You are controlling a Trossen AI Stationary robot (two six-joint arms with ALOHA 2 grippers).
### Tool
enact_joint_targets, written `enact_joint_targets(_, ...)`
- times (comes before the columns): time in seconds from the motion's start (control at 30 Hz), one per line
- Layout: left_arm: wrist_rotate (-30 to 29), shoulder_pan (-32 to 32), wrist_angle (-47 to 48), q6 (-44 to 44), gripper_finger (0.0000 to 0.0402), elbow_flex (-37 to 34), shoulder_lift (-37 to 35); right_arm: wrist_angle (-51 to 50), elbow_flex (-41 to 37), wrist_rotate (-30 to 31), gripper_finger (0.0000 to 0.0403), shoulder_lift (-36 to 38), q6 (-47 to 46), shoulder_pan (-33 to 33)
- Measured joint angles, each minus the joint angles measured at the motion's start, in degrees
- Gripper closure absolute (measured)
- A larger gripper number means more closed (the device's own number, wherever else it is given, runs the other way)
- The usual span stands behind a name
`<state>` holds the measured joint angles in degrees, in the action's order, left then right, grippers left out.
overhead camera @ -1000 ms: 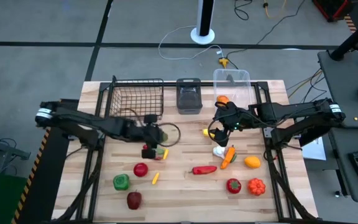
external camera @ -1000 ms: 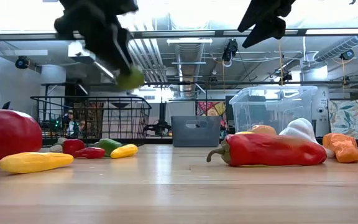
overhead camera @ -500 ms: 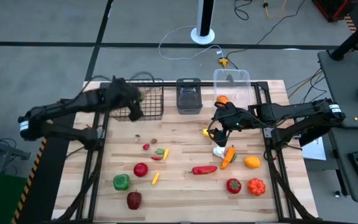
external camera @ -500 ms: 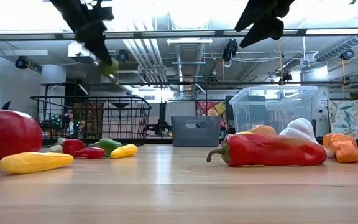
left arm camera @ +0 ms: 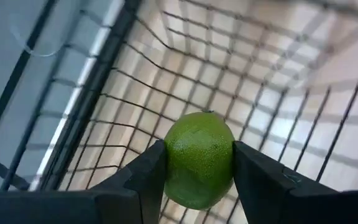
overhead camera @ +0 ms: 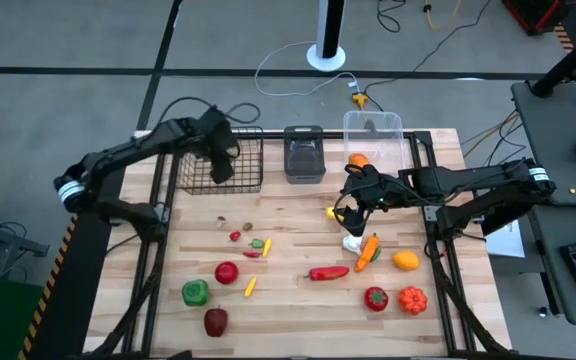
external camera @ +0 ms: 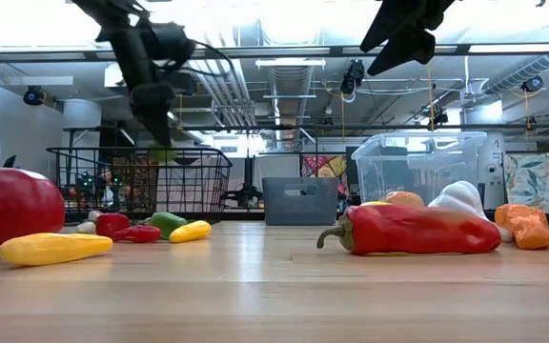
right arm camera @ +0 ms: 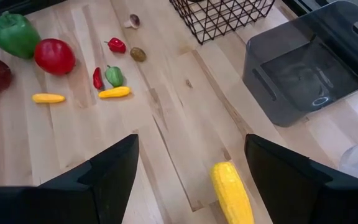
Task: Sort produce into baskets
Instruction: Put the green lemon into the black basket
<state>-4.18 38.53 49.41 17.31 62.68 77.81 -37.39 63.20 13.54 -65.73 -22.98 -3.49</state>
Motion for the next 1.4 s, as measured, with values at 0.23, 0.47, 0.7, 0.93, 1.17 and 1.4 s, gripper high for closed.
enact_joint_targets(0.23,0.12,0.68,7.12,16.95,0.025,4.76,6.02,-0.02,-0.02,0.0,0.0116,0.0,-0.35,-0.02)
enact_joint_targets(0.47,0.25,2.71,8.15,19.01,0.025,9.37,9.96,-0.02,-0.02,0.0,0.0118,0.0,-0.35,-0.02)
enact_joint_targets(0.7,5.98,3.64,8.6,2.89,0.025,14.35,16.87,-0.02,-0.02,0.0,0.0112,0.0,-0.06,-0.01)
enact_joint_targets(0.93,6.75,3.58,9.13,0.39,0.025,15.61,20.62,-0.02,-0.09,0.0,0.0121,0.0,-0.02,-0.02)
enact_joint_targets(1.17,6.43,3.58,9.23,-0.13,0.025,12.79,20.07,0.0,-0.85,0.02,0.0118,0.0,-0.02,-0.02)
enact_joint_targets(1.4,3.34,3.58,9.11,-1.56,0.025,10.08,19.99,-0.04,-1.09,0.02,0.0112,0.0,0.0,0.0)
